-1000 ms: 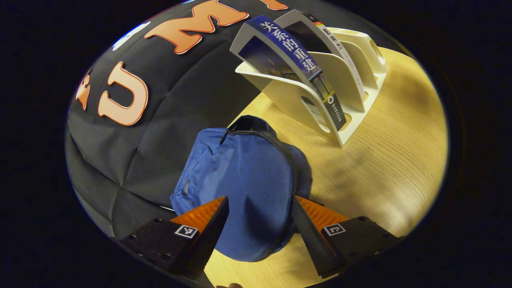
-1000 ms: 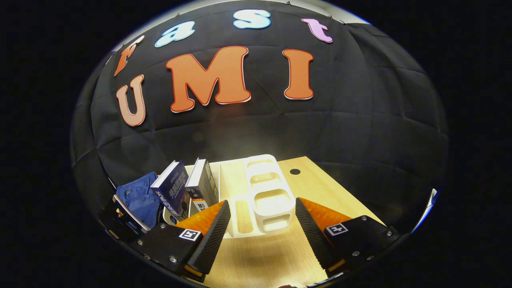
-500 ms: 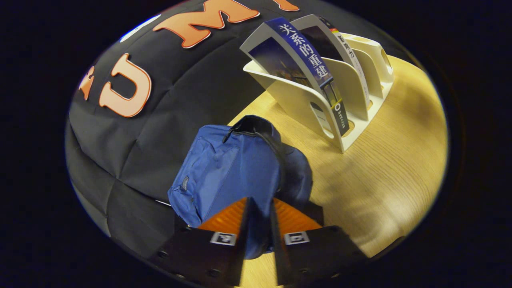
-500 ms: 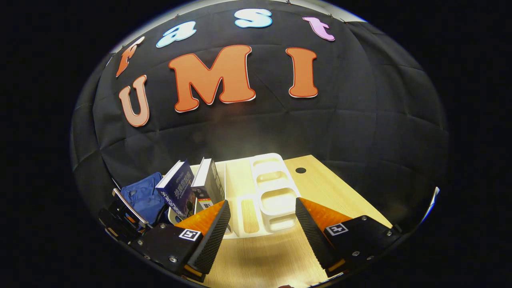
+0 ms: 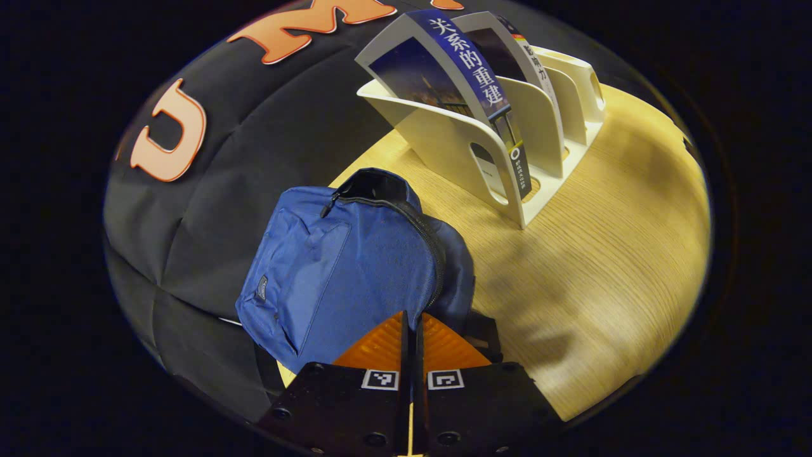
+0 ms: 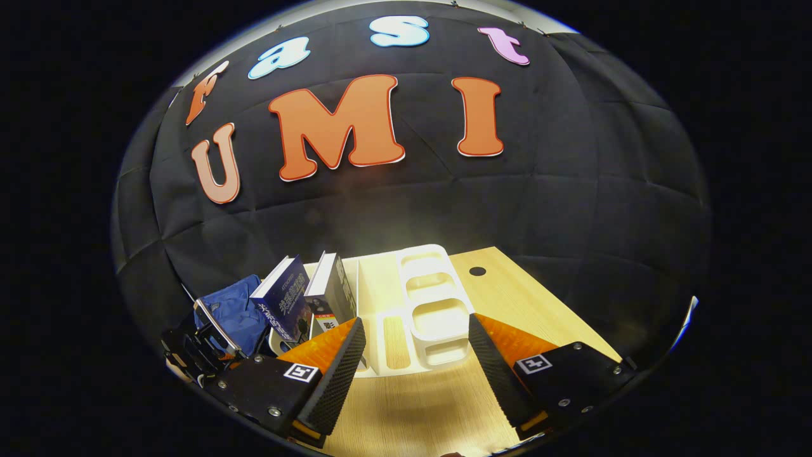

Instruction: Open the schoolbag, grab two books from the bookshelf and put them into the schoolbag.

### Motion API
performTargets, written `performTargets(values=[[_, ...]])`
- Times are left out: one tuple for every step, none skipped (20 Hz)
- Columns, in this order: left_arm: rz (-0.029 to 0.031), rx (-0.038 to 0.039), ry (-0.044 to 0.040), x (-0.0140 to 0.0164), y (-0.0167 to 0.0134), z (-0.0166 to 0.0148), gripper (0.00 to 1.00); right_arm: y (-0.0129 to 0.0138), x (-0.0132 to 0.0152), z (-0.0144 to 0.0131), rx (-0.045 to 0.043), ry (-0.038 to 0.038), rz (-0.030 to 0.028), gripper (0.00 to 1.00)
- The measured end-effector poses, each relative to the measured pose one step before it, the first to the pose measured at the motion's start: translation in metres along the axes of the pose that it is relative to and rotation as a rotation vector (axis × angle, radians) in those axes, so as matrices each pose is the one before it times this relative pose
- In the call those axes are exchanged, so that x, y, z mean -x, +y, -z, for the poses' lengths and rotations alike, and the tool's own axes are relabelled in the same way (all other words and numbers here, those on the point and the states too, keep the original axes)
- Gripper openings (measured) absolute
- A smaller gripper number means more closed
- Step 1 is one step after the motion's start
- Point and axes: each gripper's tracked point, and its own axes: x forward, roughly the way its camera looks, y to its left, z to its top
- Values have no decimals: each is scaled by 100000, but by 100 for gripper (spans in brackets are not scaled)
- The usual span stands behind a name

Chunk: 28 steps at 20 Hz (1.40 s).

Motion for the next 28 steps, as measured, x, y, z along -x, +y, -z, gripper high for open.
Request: performTargets(values=[[1862,-1439,960,22,-15,11,2,4,-62,-164,-1618,-432,-505,97],[1849,-704,653,225,171,-53,2,430,7,-275,-1851,-575,-1779,97],[1949,589,-529,269,198,-225,2,554,-123,-166,-1144,-348,-1527,97],[2565,1346,-941,473,315,-206,1,371,-167,-100,-399,-242,-558,97],[2772,1498,-515,381,383,-145,1,161,-111,-28,-71,-196,630,97],[3349,1096,-257,618,506,-91,1,202,-55,-83,23,-524,1273,97],[3688,736,-531,477,465,-299,1,515,16,34,194,-740,671,97],[4096,462,-360,712,508,-280,1,467,93,-48,117,-1043,1178,97],[3744,416,46,930,621,-303,1,296,90,-39,-377,-976,1998,97],[3663,-138,-369,916,650,-405,1,479,123,-40,-902,-853,1711,98],[3469,-1178,-578,885,701,-518,1,615,194,-25,-1015,-660,1604,97],[2707,-2105,-415,950,859,-416,1,599,256,-75,-1133,-1249,1691,97],[1887,-2677,-662,901,885,-528,1,607,153,-181,-814,-1306,1249,97],[1530,-2805,-740,962,1042,-345,1,467,196,-152,-259,-1475,1411,97],[1343,-2952,-1131,722,869,-347,1,442,86,-26,86,-1252,1402,97],[814,-3513,-1195,550,999,-277,1,430,149,-20,148,-1232,1362,97],[-290,-3654,-164,546,1175,-141,1,359,137,-89,175,-1384,1599,97],[-441,-3379,-280,512,1067,36,1,261,258,50,38,-642,1618,97],[-454,-2691,-482,601,1004,-237,1,262,308,29,-731,-760,1575,97],[-672,-2784,-715,561,1152,-275,1,252,367,-69,-1287,-865,961,97],[-1180,-2272,-483,432,1024,-242,1,394,239,-54,-1310,-420,363,97],[-1444,-1513,-481,508,1079,-225,1,300,254,-33,-741,48,222,97],[-1697,-363,-871,443,1080,-378,1,223,84,97,-126,714,100,97],[-2965,-293,-1297,444,1493,-505,1,194,107,-5,54,521,-525,97],[-3507,-933,-1434,488,1560,-472,1,110,7,-251,-114,-67,-131,97],[-3488,-652,-1267,359,1574,-447,1,81,45,-281,-201,-309,-187,97],[-2395,658,-581,381,1266,-329,1,16,45,-362,-137,-300,85,97],[-411,1739,-417,287,516,-132,0,48,24,-350,-145,-584,-11,97]])
